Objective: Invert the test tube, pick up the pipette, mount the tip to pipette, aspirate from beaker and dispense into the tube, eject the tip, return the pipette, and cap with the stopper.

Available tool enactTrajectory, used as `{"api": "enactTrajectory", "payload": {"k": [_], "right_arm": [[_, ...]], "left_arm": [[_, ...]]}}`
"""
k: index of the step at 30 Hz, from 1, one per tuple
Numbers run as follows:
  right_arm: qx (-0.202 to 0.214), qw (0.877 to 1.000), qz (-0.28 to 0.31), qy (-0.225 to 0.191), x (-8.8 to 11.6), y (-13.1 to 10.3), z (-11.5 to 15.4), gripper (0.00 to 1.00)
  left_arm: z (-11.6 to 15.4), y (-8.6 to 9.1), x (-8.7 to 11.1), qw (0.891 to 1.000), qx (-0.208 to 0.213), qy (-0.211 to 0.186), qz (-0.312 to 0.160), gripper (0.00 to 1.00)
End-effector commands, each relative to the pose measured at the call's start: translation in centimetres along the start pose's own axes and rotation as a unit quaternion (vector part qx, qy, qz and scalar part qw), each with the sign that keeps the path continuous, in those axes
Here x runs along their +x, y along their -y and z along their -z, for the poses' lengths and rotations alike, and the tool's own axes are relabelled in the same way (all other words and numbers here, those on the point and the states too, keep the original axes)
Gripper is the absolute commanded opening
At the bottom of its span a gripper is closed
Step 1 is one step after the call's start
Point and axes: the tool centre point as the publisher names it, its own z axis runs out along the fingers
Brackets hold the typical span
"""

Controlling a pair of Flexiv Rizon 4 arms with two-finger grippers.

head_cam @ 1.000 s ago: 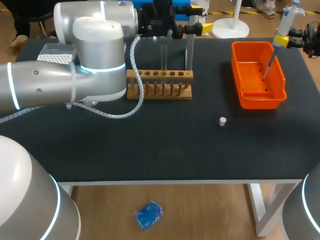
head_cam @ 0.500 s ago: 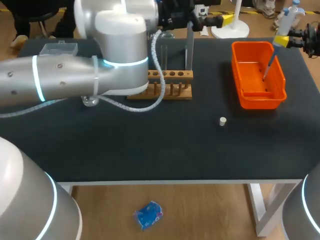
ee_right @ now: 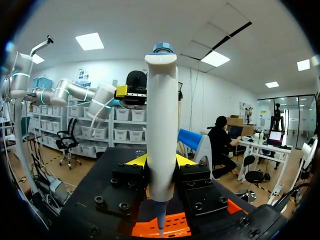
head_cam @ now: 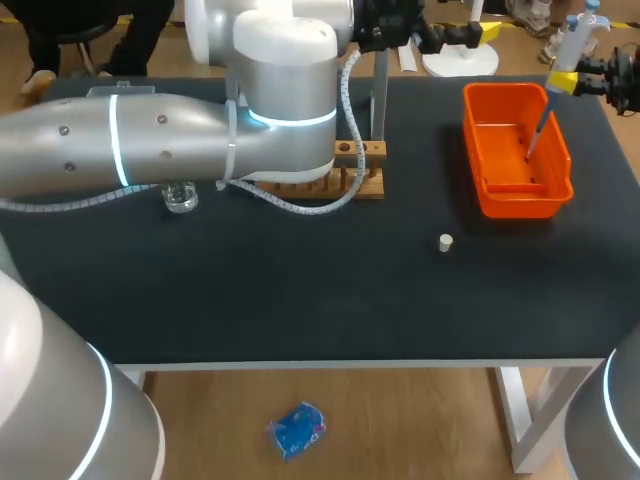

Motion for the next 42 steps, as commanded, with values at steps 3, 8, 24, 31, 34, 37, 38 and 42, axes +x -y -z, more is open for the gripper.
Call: {"api": "enactTrajectory", "payload": {"k": [3,8,24,31,34,37,38,42], "right_arm": [[0.0,1.0,0.0,-0.002,-0.1,0.0,0.1,0.0],[0.0,1.0,0.0,-0.002,-0.1,0.0,0.1,0.0],[0.0,1.0,0.0,-0.002,-0.1,0.0,0.1,0.0],[0.0,1.0,0.0,-0.002,-0.1,0.0,0.1,0.0],[0.0,1.0,0.0,-0.002,-0.1,0.0,0.1,0.0],[0.0,1.0,0.0,-0.002,-0.1,0.0,0.1,0.0],[0.0,1.0,0.0,-0.002,-0.1,0.0,0.1,0.0],[0.0,1.0,0.0,-0.002,-0.1,0.0,0.1,0.0]], "left_arm": [[-0.2,-0.1,0.1,1.0,0.003,0.002,0.0,1.0],[-0.4,-0.3,-0.1,1.0,-0.004,-0.001,-0.001,1.0],[-5.0,0.2,-0.9,0.999,-0.009,-0.04,-0.006,0.0],[-7.3,1.1,-0.9,0.998,0.007,-0.061,-0.01,0.0],[-8.1,1.3,-0.9,0.998,0.016,-0.066,-0.012,0.0],[-8.9,1.5,-0.9,0.997,0.021,-0.074,-0.013,0.0],[-9.1,1.6,-0.8,0.997,0.022,-0.075,-0.013,0.0],[-10.0,1.9,-0.6,0.995,0.042,-0.084,-0.011,0.0]]}}
